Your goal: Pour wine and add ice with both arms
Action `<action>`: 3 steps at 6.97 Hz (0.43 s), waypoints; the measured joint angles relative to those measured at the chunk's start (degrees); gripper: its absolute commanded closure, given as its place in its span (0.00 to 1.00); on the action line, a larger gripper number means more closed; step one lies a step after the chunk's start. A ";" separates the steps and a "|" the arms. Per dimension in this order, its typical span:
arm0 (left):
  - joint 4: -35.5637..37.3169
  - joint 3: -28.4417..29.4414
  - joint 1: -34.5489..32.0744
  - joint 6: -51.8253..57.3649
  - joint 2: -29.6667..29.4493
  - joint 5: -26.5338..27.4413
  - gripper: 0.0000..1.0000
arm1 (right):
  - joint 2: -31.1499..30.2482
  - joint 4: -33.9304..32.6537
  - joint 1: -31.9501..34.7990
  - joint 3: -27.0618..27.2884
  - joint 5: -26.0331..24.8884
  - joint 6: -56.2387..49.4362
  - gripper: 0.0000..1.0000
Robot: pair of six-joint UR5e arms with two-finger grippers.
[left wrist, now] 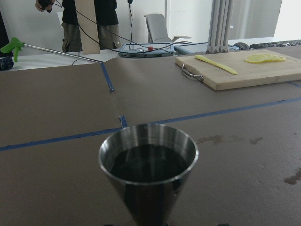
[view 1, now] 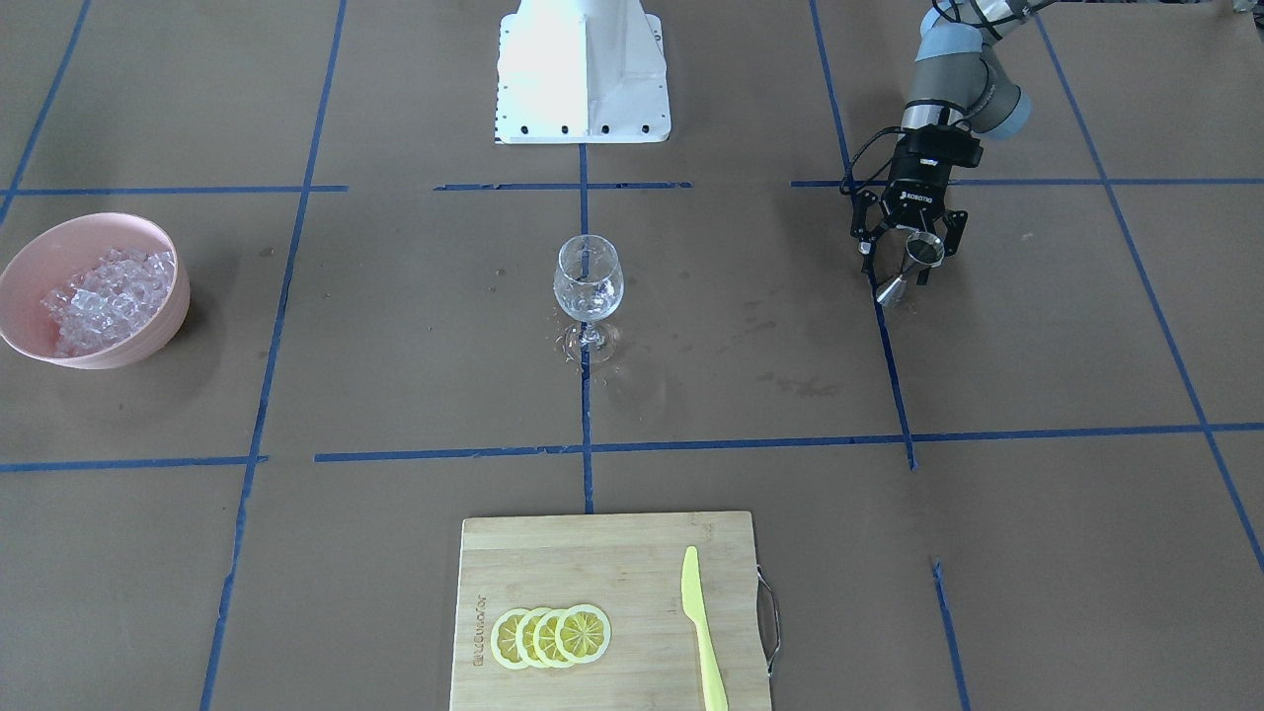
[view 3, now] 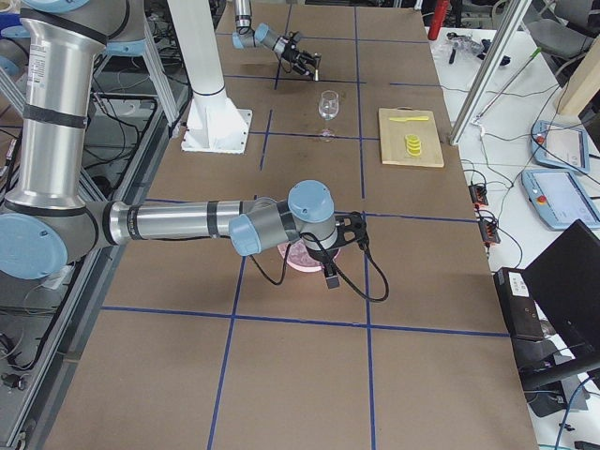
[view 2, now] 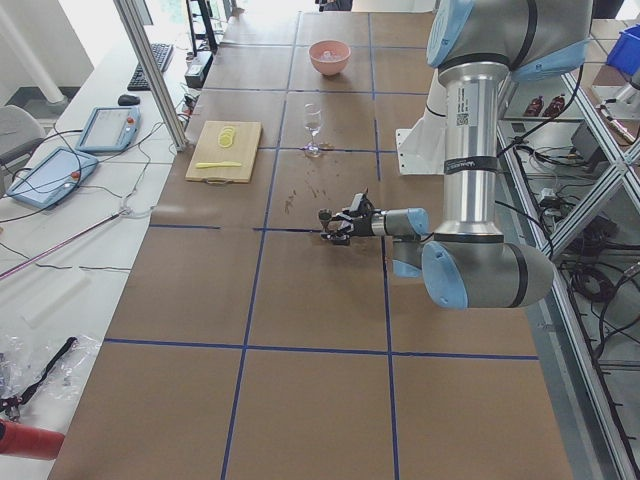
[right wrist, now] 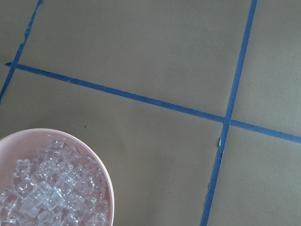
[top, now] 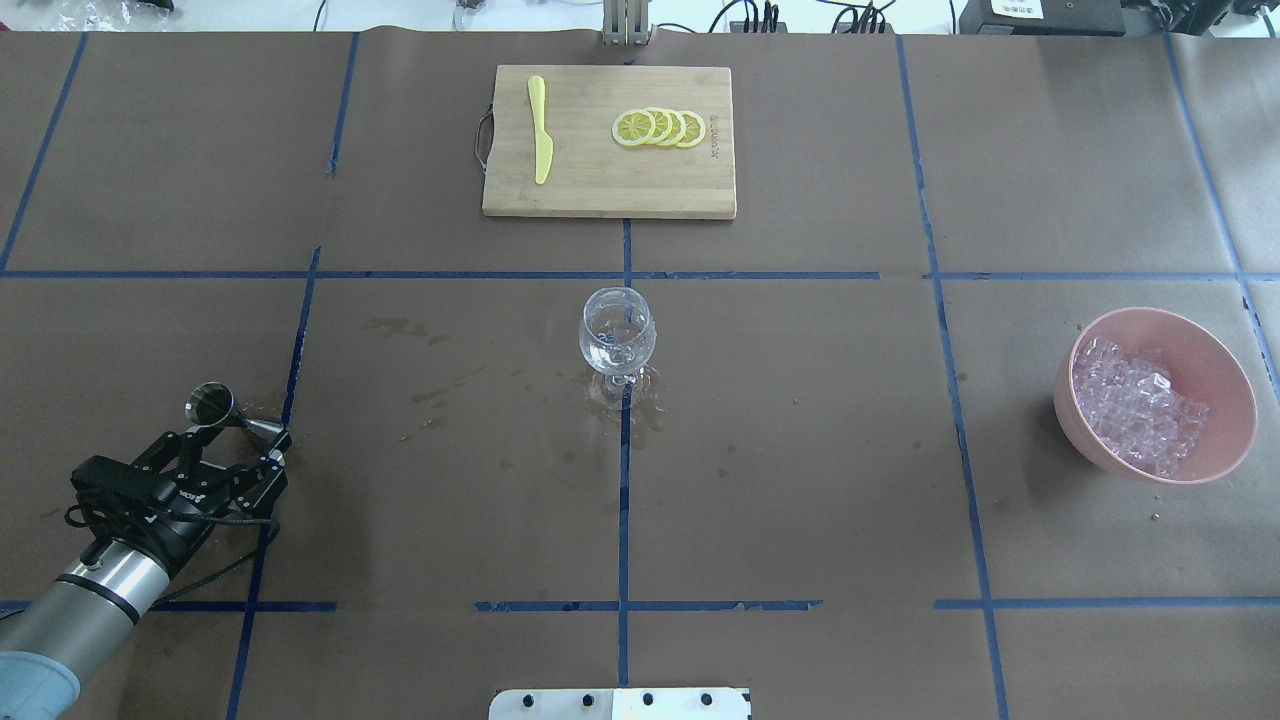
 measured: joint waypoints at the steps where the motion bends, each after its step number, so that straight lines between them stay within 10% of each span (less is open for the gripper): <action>1: -0.16 0.17 -0.07 -0.48 0.09 -0.03 0.22 | 0.12 0.00 0.00 0.00 -0.02 -0.02 0.00; 3: -0.66 0.18 -0.21 -1.36 0.42 0.00 0.22 | 0.54 0.00 0.00 -0.06 -0.05 0.03 0.00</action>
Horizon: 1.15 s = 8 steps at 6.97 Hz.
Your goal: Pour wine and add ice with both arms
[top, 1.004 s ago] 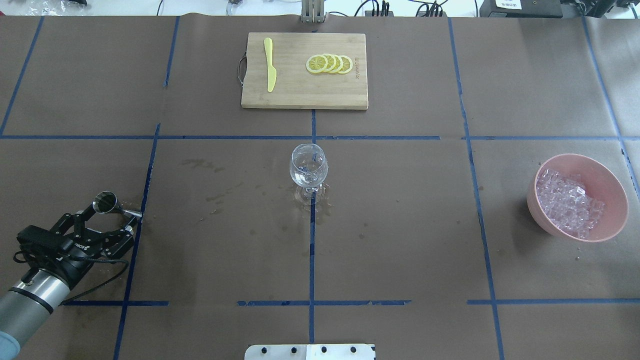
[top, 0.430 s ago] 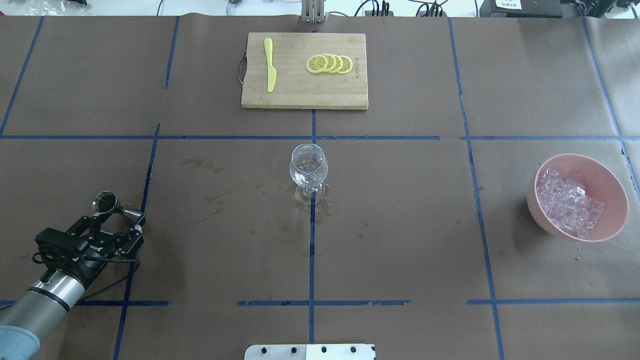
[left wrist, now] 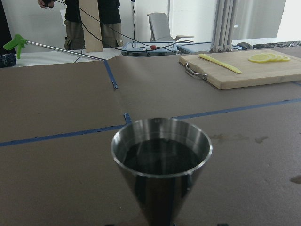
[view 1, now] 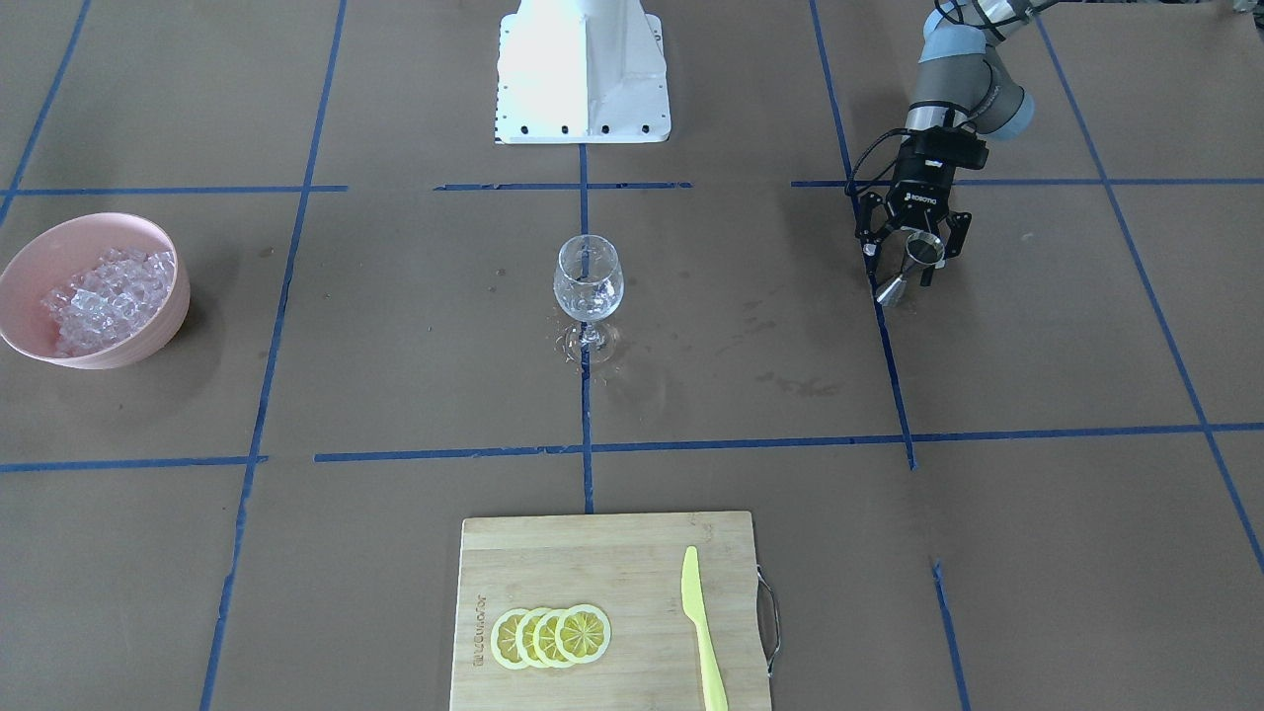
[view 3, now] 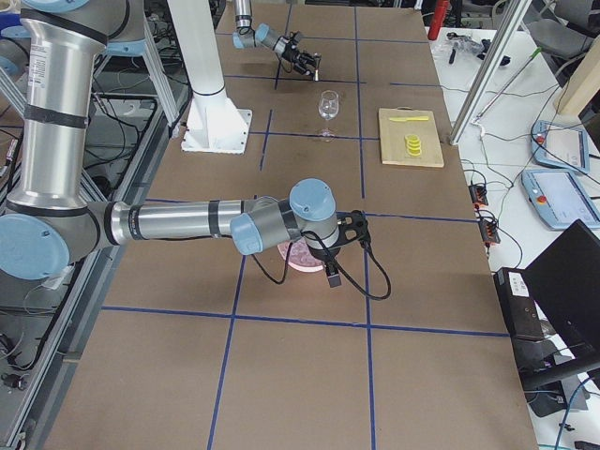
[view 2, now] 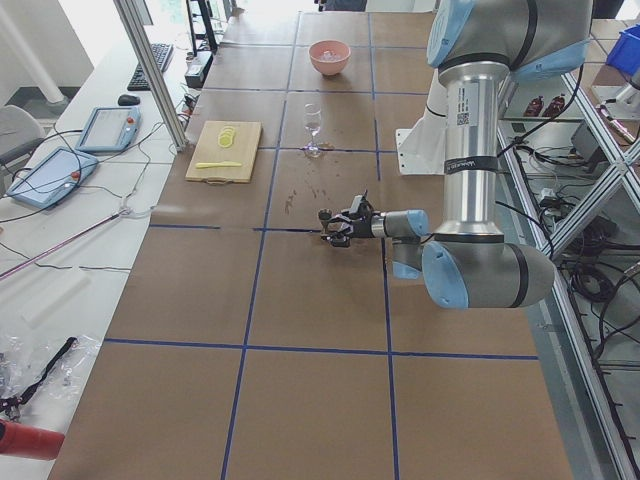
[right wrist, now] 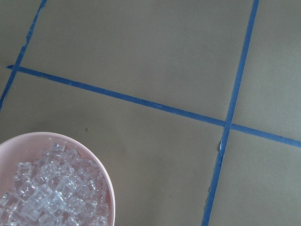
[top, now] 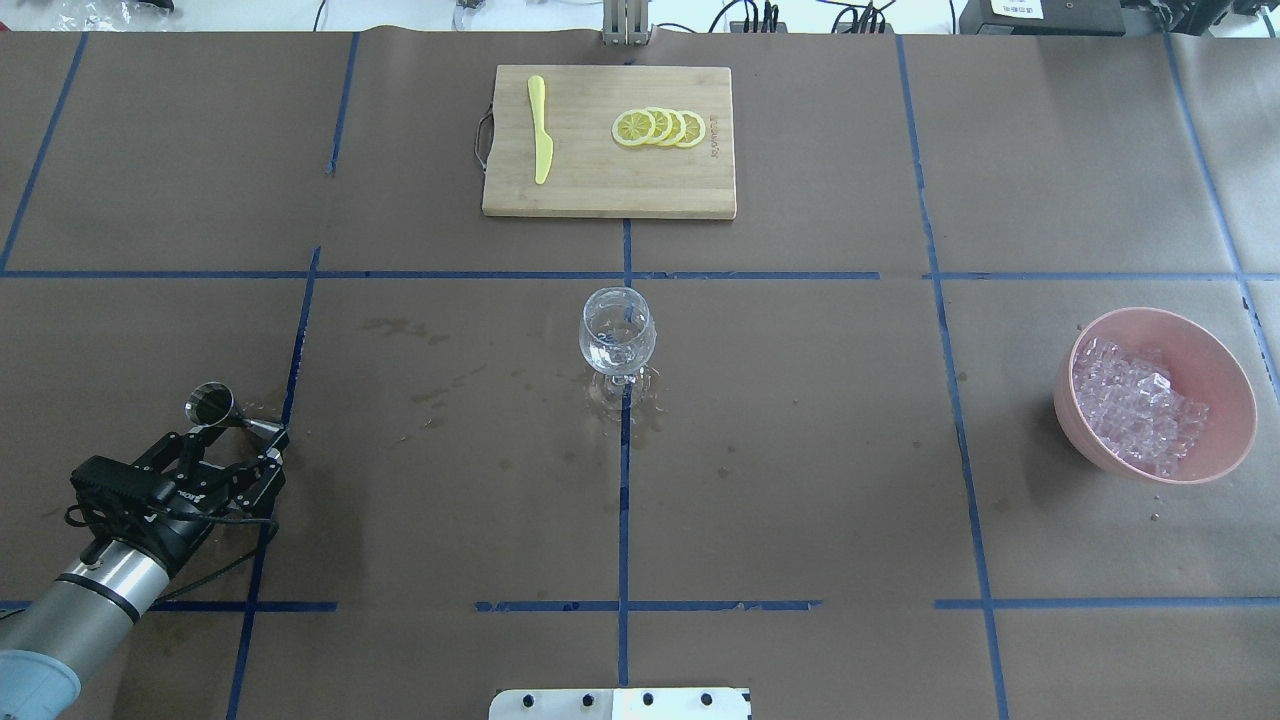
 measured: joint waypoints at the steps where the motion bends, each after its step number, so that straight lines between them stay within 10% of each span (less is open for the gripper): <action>1: -0.20 -0.05 -0.05 -0.38 0.13 0.07 0.22 | 0.23 0.00 0.00 -0.01 -0.04 0.02 0.00; 6: -0.59 -0.05 -0.05 -0.72 -0.21 3.48 0.24 | 0.47 0.00 0.00 -0.06 -0.07 0.03 0.00; 8: -0.58 0.05 0.00 -0.42 -0.34 4.55 0.46 | 0.42 0.00 0.00 -0.10 -0.07 0.03 0.00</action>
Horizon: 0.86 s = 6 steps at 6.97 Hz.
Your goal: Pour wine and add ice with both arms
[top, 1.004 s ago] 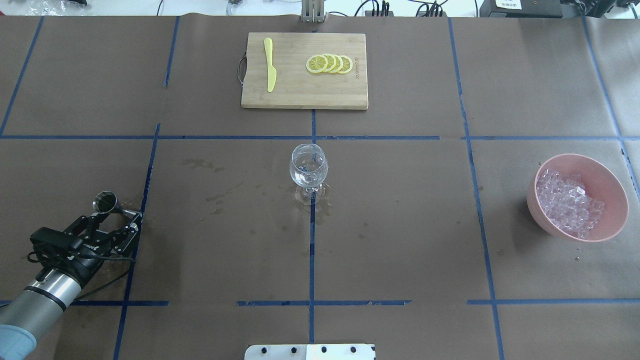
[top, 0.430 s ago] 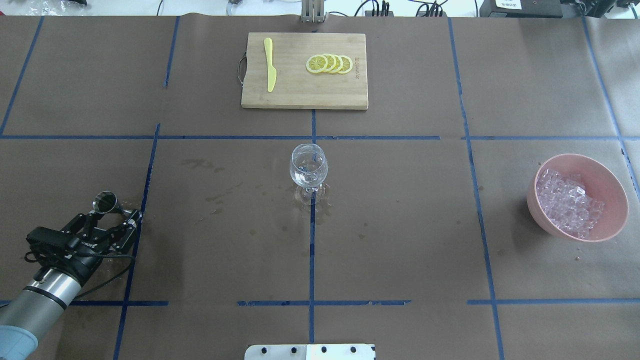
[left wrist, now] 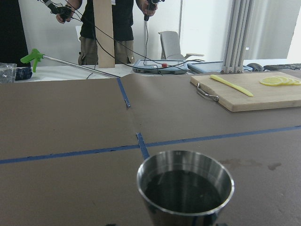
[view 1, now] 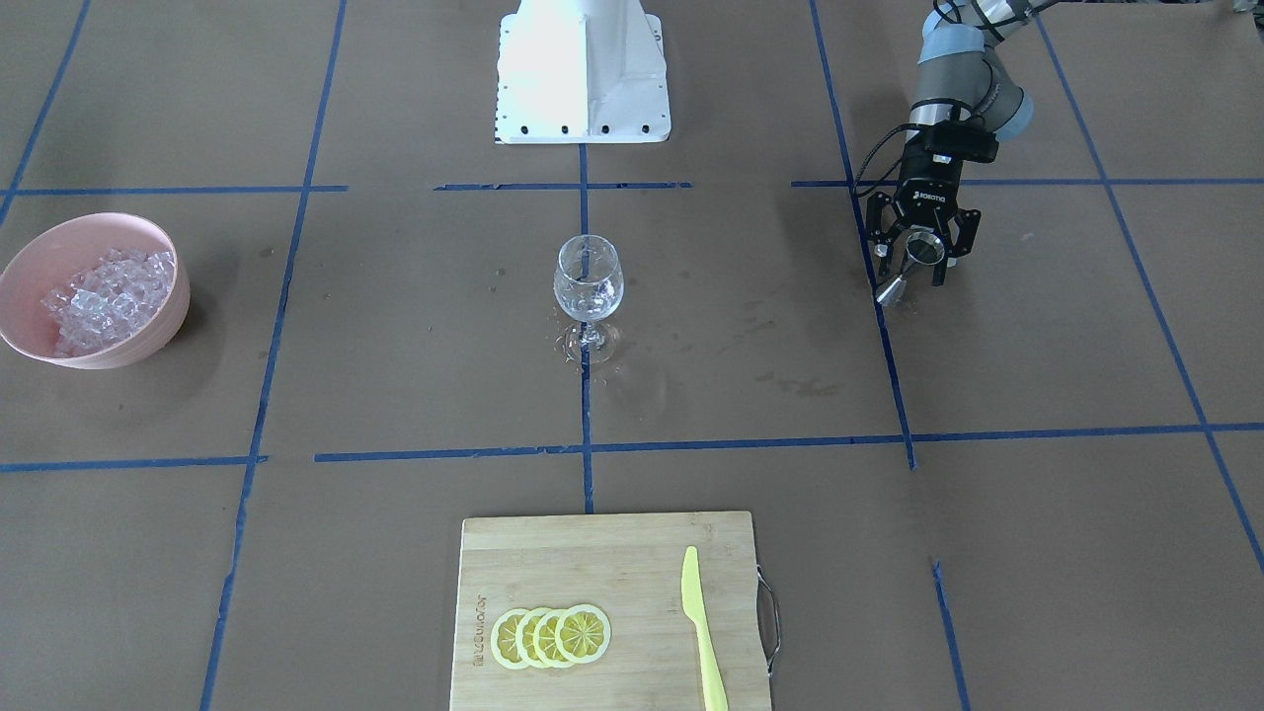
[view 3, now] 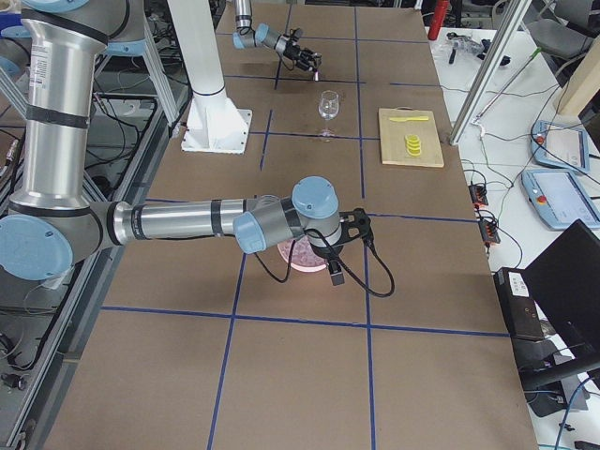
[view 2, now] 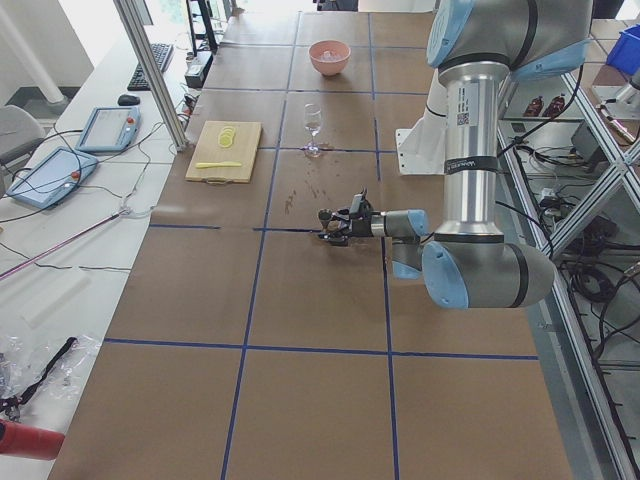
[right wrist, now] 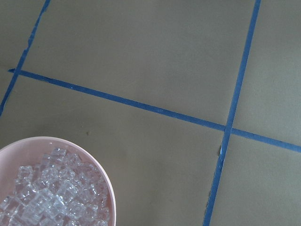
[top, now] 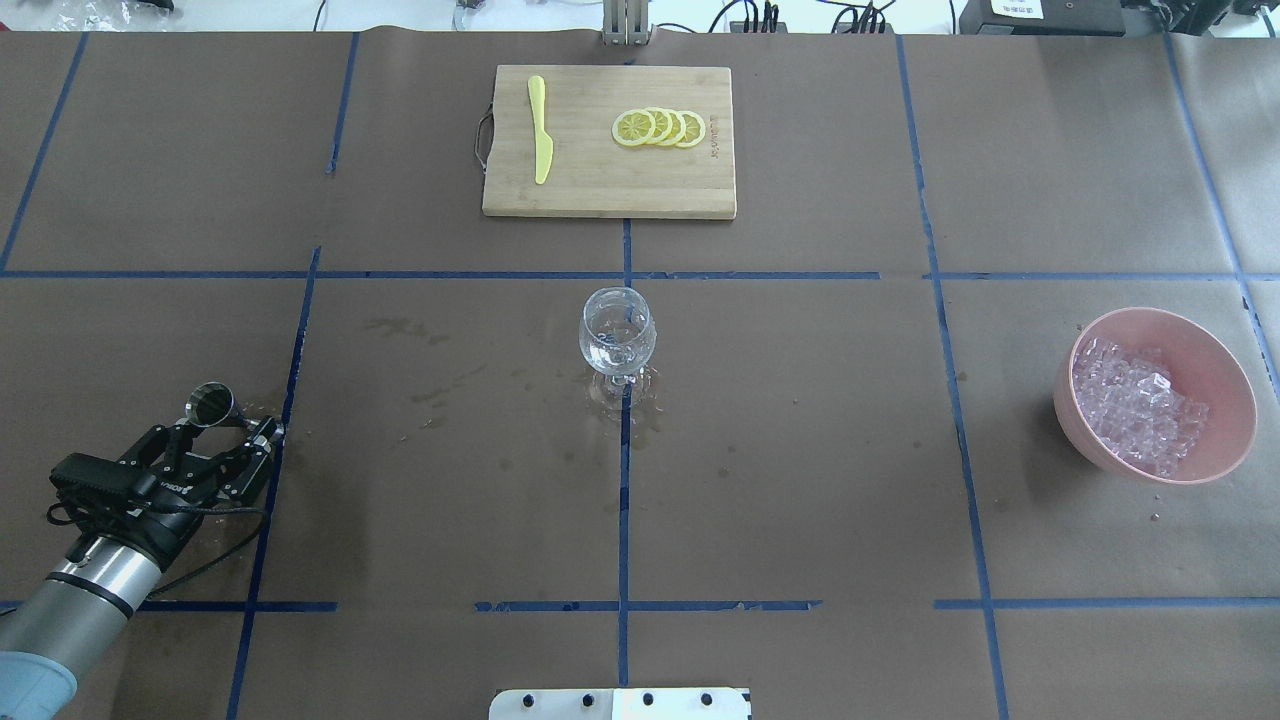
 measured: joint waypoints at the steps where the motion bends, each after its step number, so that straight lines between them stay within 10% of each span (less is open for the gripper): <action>1: 0.02 0.07 0.07 0.07 -0.09 0.20 0.51 | 0.00 0.00 0.00 -0.04 0.00 -0.01 0.00; 6: 0.07 0.57 0.19 0.44 -0.22 0.44 0.56 | -0.10 -0.08 0.00 -0.10 0.00 -0.04 0.00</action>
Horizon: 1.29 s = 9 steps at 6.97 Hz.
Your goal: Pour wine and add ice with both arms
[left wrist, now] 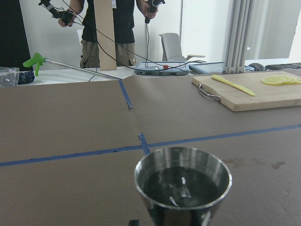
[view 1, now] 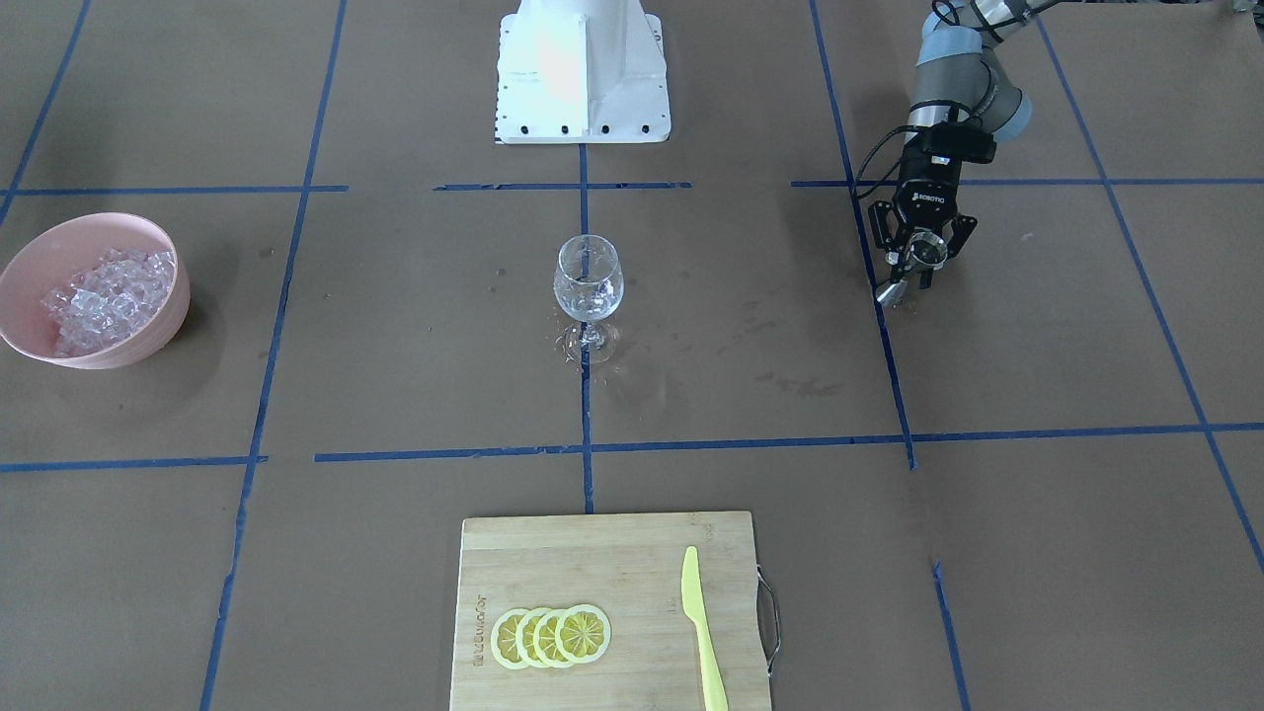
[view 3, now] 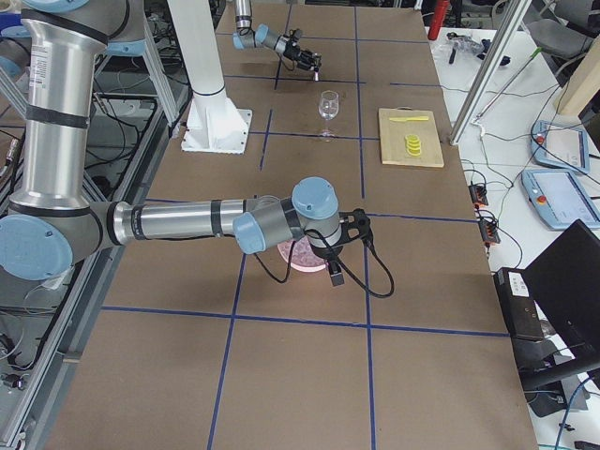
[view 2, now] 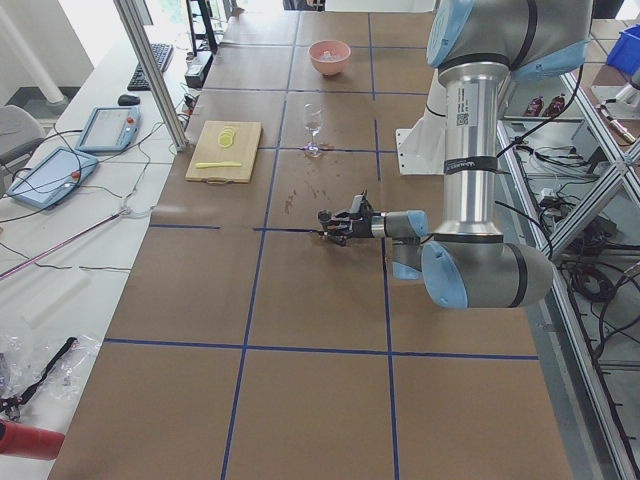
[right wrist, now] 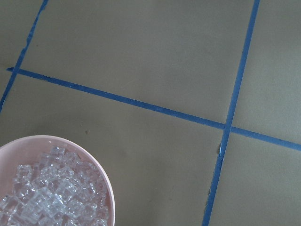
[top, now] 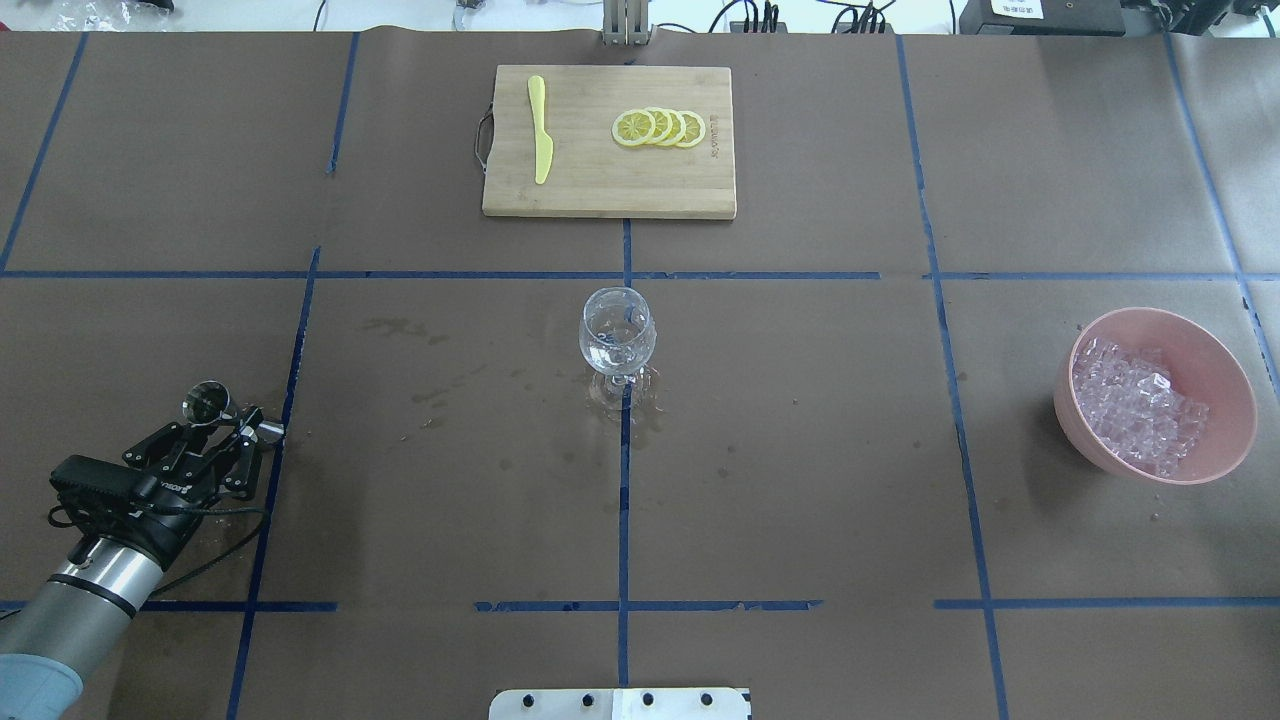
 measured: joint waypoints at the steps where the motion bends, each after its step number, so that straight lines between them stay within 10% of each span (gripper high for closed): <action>1: 0.00 0.00 0.01 0.01 -0.04 0.04 0.56 | 0.00 -0.01 0.00 0.00 0.00 0.00 0.00; 8: 0.06 -0.12 0.03 0.04 -0.26 0.07 0.56 | 0.00 0.01 0.00 -0.17 0.00 -0.04 0.00; 9: 0.08 -0.08 0.06 0.02 -0.28 0.07 0.68 | 0.00 0.05 0.00 -0.46 0.00 -0.04 0.00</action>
